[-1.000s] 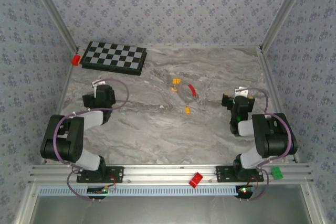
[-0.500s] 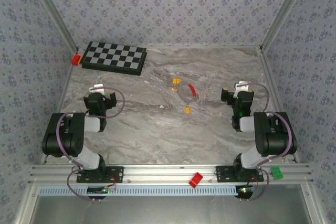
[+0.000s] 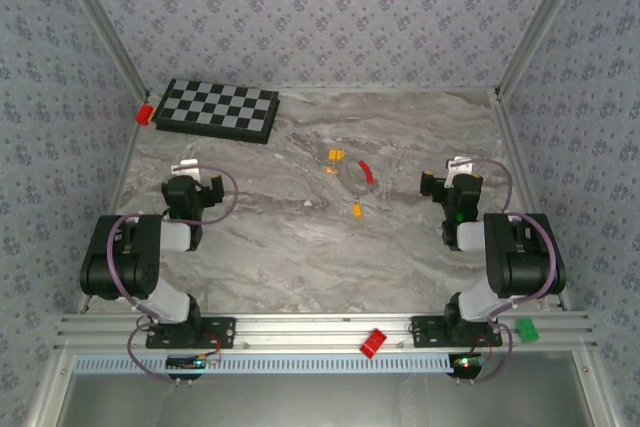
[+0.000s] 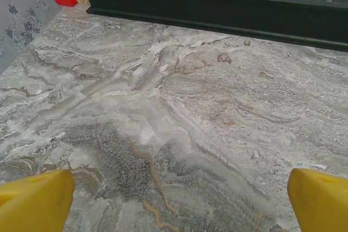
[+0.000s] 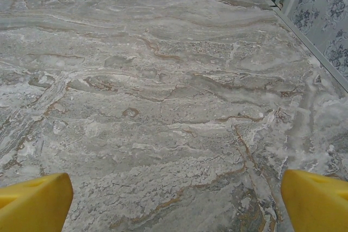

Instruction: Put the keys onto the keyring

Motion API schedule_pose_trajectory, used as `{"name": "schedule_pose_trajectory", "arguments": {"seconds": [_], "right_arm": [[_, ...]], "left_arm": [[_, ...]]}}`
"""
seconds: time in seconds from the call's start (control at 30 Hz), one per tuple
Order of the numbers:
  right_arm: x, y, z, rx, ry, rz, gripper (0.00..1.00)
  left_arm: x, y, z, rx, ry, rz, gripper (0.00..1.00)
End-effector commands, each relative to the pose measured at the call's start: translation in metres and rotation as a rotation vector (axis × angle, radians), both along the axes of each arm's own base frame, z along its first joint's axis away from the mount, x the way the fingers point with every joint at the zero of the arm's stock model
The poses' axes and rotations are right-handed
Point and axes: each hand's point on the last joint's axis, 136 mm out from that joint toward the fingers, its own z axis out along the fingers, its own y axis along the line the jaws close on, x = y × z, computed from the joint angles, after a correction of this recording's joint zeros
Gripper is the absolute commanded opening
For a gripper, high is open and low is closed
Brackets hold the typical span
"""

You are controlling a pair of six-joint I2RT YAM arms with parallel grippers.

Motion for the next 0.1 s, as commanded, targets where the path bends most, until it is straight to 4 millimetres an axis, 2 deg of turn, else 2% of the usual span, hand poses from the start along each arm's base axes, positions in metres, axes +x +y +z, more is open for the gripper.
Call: {"name": "schedule_pose_trajectory", "arguments": {"seconds": [0.0, 0.07], "right_arm": [[0.0013, 0.0013, 0.0025, 0.008, -0.001, 0.006, 0.99], [0.0012, 0.0020, 0.0018, 0.010, 0.000, 0.009, 1.00]], "left_arm": [[0.0098, -0.0006, 0.0160, -0.013, -0.055, -0.005, 1.00], [0.0097, -0.0004, 0.0157, -0.013, -0.054, -0.003, 1.00]]}}
